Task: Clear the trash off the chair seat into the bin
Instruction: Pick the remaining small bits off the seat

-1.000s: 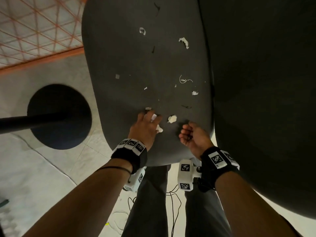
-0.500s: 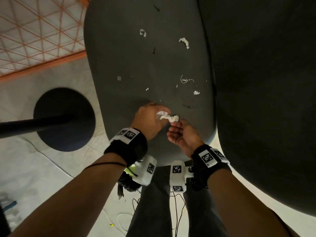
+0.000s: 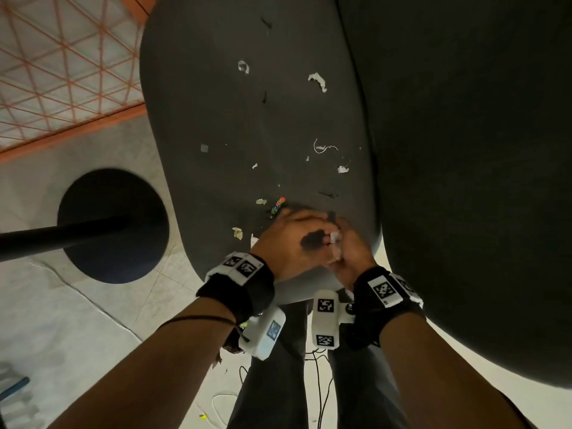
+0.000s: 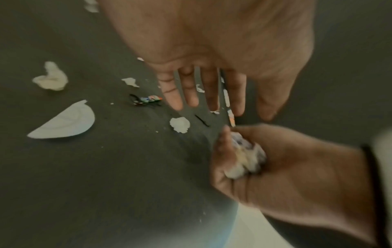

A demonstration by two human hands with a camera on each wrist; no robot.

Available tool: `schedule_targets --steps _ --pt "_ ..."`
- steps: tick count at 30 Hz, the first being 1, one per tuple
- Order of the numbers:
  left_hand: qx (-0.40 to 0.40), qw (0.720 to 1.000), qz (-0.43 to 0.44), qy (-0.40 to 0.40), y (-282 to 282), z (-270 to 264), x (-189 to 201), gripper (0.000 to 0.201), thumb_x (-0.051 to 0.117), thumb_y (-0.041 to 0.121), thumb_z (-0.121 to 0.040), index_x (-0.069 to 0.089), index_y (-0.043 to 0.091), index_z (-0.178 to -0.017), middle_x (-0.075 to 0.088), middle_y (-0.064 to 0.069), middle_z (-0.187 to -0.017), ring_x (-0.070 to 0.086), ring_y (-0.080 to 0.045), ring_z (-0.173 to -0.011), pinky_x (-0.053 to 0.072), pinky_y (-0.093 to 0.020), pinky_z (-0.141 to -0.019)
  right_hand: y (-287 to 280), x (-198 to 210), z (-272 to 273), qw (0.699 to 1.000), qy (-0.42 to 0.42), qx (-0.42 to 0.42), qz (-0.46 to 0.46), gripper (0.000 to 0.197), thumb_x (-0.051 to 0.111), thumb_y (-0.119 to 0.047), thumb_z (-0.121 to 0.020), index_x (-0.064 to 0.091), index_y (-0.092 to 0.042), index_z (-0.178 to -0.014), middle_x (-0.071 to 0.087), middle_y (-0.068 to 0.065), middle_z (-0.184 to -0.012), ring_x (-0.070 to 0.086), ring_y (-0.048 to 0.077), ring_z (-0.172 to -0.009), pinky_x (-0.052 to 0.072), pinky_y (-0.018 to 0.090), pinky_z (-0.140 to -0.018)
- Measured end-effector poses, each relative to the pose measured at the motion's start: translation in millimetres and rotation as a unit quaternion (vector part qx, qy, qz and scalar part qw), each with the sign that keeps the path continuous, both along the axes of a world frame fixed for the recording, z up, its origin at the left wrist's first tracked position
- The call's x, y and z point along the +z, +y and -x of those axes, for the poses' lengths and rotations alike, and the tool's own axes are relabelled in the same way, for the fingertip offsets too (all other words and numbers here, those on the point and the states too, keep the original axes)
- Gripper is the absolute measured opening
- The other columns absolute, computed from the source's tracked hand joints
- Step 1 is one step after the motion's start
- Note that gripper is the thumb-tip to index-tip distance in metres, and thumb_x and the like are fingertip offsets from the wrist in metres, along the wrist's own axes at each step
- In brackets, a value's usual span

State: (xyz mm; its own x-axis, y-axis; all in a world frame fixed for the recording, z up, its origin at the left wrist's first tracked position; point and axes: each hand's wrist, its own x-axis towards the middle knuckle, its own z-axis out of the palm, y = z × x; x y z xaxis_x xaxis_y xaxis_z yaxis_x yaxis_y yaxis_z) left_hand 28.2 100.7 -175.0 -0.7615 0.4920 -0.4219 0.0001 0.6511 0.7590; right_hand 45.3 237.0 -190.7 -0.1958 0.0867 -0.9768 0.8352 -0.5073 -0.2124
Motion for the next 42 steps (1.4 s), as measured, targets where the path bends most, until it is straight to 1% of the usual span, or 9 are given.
schedule_targets --steps 3,6,10,22,28,35,37,39,42 --pt "0.104 0.992 0.065 0.012 -12 8 -11 0.034 0.066 0.044 -0.082 0.066 0.030 -0.113 0.058 0.004 -0.121 0.055 -0.020 -0.113 0.050 -0.041 -0.093 11 -1 1 1.000 -0.014 0.007 -0.024 0.038 0.053 -0.031 -0.094 0.053 -0.015 -0.060 0.043 0.000 -0.055 0.037 0.014 -0.049 0.029 0.023 -0.050" --pt "0.120 0.965 0.234 -0.006 -13 19 -22 0.054 0.071 0.049 -0.078 0.055 0.024 -0.122 0.045 -0.006 -0.129 0.046 -0.032 -0.113 0.046 -0.039 -0.090 16 -1 2 0.999 -0.008 0.025 -0.032 0.037 0.057 -0.028 -0.093 0.051 -0.017 -0.058 0.040 -0.001 -0.055 0.035 0.013 -0.048 0.029 0.023 -0.051" --pt "0.156 0.942 0.293 -0.036 -4 21 -32 0.073 0.073 0.057 -0.071 0.047 0.018 -0.127 0.038 -0.010 -0.129 0.040 -0.034 -0.113 0.043 -0.042 -0.090 16 -2 1 0.999 -0.004 0.040 -0.030 0.032 0.060 -0.027 -0.092 0.056 -0.015 -0.062 0.044 0.000 -0.054 0.039 0.013 -0.046 0.032 0.024 -0.051" --pt "0.107 0.966 0.234 0.000 14 10 -37 0.044 0.067 0.038 -0.084 0.059 0.014 -0.120 0.051 -0.013 -0.124 0.048 -0.035 -0.116 0.047 -0.042 -0.091 11 -4 -3 0.999 0.006 0.027 -0.020 0.032 0.056 -0.028 -0.094 0.057 -0.015 -0.065 0.045 0.000 -0.053 0.039 0.012 -0.044 0.032 0.022 -0.046" --pt "0.043 0.977 0.203 0.041 5 23 -39 0.018 0.063 0.020 -0.086 0.071 0.015 -0.102 0.066 -0.009 -0.107 0.063 -0.031 -0.096 0.048 -0.035 -0.078 12 -6 0 1.000 0.007 0.023 -0.018 0.032 0.055 -0.026 -0.095 0.058 -0.013 -0.066 0.046 0.002 -0.056 0.040 0.014 -0.047 0.033 0.025 -0.049" --pt "0.151 0.986 0.044 -0.060 21 21 -11 0.010 0.075 0.013 -0.078 0.071 0.020 -0.084 0.068 0.008 -0.077 0.066 -0.008 -0.074 0.056 -0.027 -0.076 8 -6 12 0.997 0.049 0.017 0.050 0.044 0.054 -0.049 -0.092 0.063 -0.006 -0.093 0.055 0.009 -0.074 0.051 0.018 -0.060 0.039 0.027 -0.055" --pt "0.121 0.991 0.024 -0.053 28 13 -7 0.010 0.075 0.012 -0.076 0.071 0.020 -0.081 0.070 0.004 -0.078 0.066 -0.013 -0.075 0.056 -0.034 -0.075 4 -4 13 0.996 0.060 0.030 0.054 0.068 0.058 -0.059 -0.085 0.063 0.001 -0.115 0.064 0.017 -0.096 0.061 0.025 -0.080 0.046 0.032 -0.068" --pt "0.064 0.997 0.007 -0.032 31 10 -8 0.009 0.073 0.014 -0.075 0.074 0.018 -0.083 0.072 0.001 -0.086 0.067 -0.016 -0.081 0.054 -0.037 -0.081 6 -4 10 0.998 0.058 0.016 0.027 0.059 0.058 -0.047 -0.090 0.061 0.004 -0.120 0.066 0.020 -0.106 0.065 0.026 -0.087 0.051 0.033 -0.070" --pt "0.065 0.993 -0.031 -0.096 32 17 -9 0.018 0.068 0.014 -0.079 0.077 0.019 -0.094 0.071 0.003 -0.102 0.065 -0.009 -0.094 0.050 -0.027 -0.091 18 -11 2 0.997 0.070 -0.039 -0.015 0.035 0.056 -0.032 -0.096 0.065 0.001 -0.104 0.063 0.020 -0.087 0.061 0.024 -0.070 0.047 0.029 -0.056"
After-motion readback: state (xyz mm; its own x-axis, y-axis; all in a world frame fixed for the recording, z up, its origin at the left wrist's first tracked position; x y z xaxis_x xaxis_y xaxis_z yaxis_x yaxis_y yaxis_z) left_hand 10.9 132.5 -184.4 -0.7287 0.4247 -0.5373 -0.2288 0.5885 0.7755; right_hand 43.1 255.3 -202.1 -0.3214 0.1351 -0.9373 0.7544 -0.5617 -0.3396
